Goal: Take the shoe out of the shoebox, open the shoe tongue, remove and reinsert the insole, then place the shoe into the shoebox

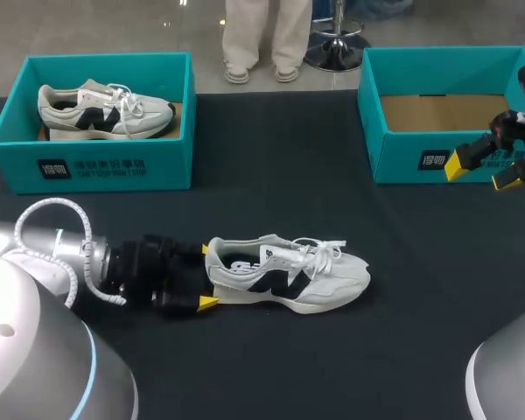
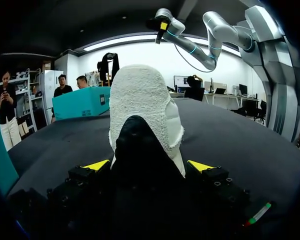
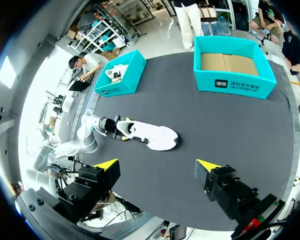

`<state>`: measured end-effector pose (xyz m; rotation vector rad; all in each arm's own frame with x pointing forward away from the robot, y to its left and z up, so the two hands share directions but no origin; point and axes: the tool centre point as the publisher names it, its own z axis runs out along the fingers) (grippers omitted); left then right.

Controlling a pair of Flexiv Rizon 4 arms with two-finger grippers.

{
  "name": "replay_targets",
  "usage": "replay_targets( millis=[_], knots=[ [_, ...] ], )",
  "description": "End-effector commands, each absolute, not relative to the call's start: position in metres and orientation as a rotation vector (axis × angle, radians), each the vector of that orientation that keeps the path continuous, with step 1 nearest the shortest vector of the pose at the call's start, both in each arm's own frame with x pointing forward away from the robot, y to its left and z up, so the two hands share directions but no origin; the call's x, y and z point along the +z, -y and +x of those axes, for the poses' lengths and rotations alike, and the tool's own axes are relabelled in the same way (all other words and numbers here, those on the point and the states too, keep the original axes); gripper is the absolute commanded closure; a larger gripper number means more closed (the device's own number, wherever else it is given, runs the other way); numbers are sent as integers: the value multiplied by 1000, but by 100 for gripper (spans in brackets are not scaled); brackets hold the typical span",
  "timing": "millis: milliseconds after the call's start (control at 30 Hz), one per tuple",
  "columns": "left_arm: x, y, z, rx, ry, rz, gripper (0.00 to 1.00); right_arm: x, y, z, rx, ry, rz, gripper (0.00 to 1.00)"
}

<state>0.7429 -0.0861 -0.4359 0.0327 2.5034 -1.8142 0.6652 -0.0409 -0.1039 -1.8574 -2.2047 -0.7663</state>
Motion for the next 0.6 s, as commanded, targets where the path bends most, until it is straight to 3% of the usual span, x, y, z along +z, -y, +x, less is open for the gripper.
replay_targets(
  millis=[33,600],
  knots=[
    [-436,87,746,-1823,-2504,30,0,-104,40,668,-758,2204,-1857,0],
    [-434,99,747,-1831,-2524,39,0,-104,40,668,-758,2204,-1857,0]
  ],
)
